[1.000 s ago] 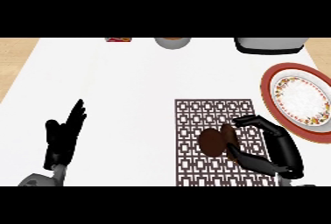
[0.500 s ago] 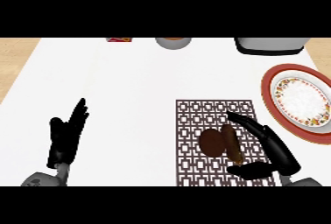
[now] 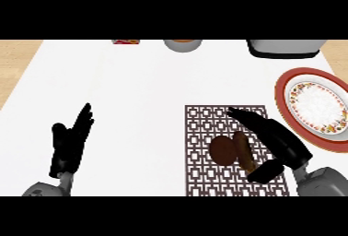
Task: Pick the cupcake from the placemat and place it in the plate
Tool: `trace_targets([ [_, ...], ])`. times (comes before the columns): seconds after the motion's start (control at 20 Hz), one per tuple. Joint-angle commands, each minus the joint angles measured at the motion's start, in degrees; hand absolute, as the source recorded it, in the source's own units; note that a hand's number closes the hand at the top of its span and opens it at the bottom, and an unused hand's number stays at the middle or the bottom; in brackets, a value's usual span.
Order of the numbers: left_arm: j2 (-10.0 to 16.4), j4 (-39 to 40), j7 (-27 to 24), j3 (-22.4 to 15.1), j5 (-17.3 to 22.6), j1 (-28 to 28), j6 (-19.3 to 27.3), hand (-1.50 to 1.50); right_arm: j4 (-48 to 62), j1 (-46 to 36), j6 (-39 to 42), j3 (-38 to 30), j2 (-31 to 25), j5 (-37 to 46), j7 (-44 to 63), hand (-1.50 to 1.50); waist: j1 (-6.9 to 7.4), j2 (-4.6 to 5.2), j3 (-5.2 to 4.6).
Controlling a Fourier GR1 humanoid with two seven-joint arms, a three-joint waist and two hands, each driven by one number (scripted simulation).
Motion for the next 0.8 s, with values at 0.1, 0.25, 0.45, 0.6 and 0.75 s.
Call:
trace_targets([
  [0.1,-0.7,0.1,3.1,1.3,-1.6,-2.9,0.5,0.0,-0.9,-4.7,11.1,2.9,1.9,1.4,11.8,-1.5,-0.33,0.07,0.07],
  [0.25,-1.7,-0.7,3.3,2.7,-1.7,-2.3,-0.8,0.0,-0.6,-3.6,14.4,1.5,1.7,2.5,10.7,-1.5,-0.44,0.06,0.09],
  [0.45,-6.3,1.1,-0.5,0.5,-6.4,1.1,1.0,0.0,5.1,-4.8,15.1,1.1,6.9,6.2,10.3,-1.5,-0.29,0.11,0.09],
  [0.6,-5.0,-2.3,2.0,2.9,-6.8,2.5,-2.3,0.0,5.5,-4.1,15.6,0.0,10.6,10.4,11.1,-1.5,-0.3,0.08,0.1],
  [0.75,-5.5,-4.0,2.2,4.0,-7.8,4.4,-3.2,0.0,7.8,-3.5,17.0,-1.7,10.5,11.9,6.4,-1.5,-0.25,0.07,0.1],
])
